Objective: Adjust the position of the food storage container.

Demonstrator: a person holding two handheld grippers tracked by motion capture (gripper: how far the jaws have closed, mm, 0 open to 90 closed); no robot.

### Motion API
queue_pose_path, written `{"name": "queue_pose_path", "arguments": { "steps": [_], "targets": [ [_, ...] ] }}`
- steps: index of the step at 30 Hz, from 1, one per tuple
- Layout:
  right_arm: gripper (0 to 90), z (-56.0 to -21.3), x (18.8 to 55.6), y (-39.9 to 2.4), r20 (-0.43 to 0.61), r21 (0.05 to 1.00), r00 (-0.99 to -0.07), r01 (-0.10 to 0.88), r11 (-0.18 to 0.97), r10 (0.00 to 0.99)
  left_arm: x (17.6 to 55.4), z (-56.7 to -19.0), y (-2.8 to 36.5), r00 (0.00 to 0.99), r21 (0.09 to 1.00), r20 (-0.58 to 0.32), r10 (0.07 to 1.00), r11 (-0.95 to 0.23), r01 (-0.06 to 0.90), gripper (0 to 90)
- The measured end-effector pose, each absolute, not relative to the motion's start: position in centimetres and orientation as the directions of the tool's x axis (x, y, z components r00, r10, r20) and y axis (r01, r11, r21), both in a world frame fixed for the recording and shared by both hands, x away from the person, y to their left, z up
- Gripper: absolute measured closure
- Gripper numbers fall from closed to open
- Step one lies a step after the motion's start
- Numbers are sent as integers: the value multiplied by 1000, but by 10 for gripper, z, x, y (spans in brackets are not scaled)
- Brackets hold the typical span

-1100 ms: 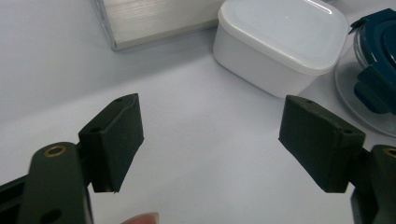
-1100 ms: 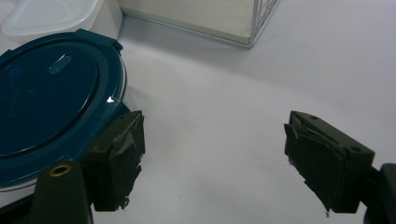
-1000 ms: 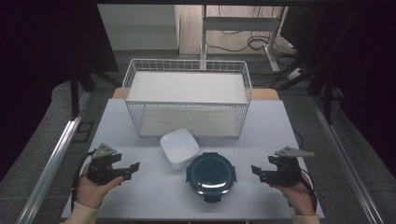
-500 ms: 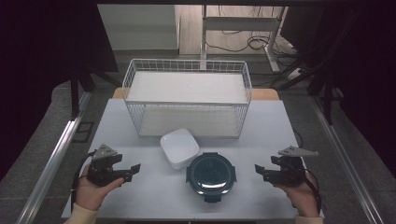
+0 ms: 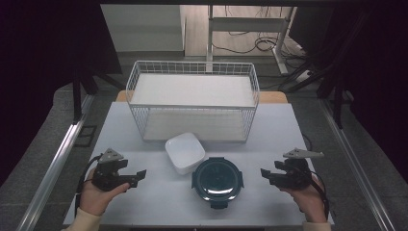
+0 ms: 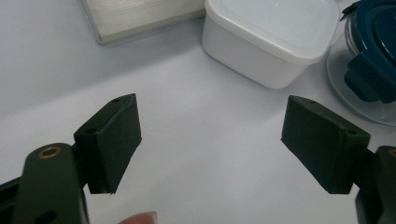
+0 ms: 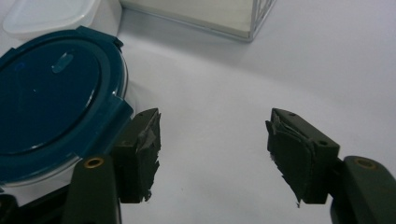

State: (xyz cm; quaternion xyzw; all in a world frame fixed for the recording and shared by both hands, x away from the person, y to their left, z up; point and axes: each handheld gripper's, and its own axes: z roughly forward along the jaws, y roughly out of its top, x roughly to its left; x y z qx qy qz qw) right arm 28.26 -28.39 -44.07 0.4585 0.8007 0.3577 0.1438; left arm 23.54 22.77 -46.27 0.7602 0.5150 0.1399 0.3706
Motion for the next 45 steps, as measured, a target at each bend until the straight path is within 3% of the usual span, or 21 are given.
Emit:
{"name": "queue_pose_path", "arguments": {
  "steps": [12, 27, 34, 41, 45],
  "targets": [
    [415, -423, 306, -250, 55, 669, -590, 620, 409, 805, 236, -463, 223, 438, 703, -164, 884, -207, 681, 194],
    [521, -434, 331, -210, 13, 610, -662, 599, 519, 750, 237, -466, 221, 444, 693, -159, 882, -221, 686, 192],
    [651, -435, 337, -200, -4, 604, -679, 584, 543, 734, 237, -466, 222, 443, 691, -158, 883, -221, 688, 192],
    [865, -446, 344, -194, -1, 566, -707, 583, 583, 708, 237, -467, 222, 444, 688, -156, 883, -225, 690, 191],
    [892, -451, 347, -190, -6, 549, -722, 576, 606, 691, 237, -468, 221, 445, 687, -156, 882, -227, 690, 191]
  ]
}}
